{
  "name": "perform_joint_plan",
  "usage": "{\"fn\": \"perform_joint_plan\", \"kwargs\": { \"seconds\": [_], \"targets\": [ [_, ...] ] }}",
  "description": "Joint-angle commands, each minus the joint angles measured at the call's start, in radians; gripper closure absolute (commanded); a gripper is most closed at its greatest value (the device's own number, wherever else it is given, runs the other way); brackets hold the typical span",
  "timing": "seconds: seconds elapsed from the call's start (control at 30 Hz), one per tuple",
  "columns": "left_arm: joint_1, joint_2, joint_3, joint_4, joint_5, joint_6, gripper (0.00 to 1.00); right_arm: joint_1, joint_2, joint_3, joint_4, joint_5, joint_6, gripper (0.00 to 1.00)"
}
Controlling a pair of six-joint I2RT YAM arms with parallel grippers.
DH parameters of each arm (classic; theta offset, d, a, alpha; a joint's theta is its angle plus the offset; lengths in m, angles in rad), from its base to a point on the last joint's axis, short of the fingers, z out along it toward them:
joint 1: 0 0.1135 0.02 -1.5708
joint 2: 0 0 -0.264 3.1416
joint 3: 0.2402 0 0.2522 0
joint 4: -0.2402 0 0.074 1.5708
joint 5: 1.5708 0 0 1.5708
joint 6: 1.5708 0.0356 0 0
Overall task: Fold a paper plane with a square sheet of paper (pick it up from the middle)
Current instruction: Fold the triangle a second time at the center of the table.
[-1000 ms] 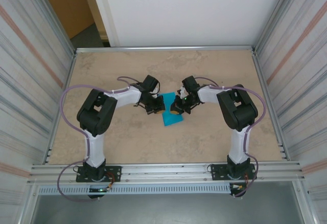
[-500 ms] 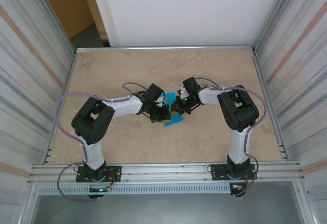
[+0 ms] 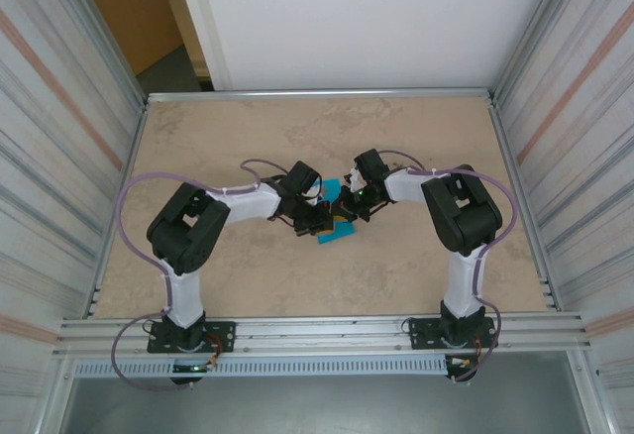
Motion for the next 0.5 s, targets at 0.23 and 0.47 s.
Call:
{"fn": "perform_joint_plan", "kwargs": {
  "seconds": [0.23, 0.47],
  "targets": [
    [0.004, 0.022, -0.023, -0.007, -0.008, -0.004, 1.00, -0.020, 0.075, -0.072, -0.125, 0.161, 0.002, 1.00],
    [0.014, 0.005, -0.101, 0.059, 0.018, -0.028, 1.00, -0.026, 0.079, -0.077, -0.126, 0.162, 0.002, 1.00]
  ]
}}
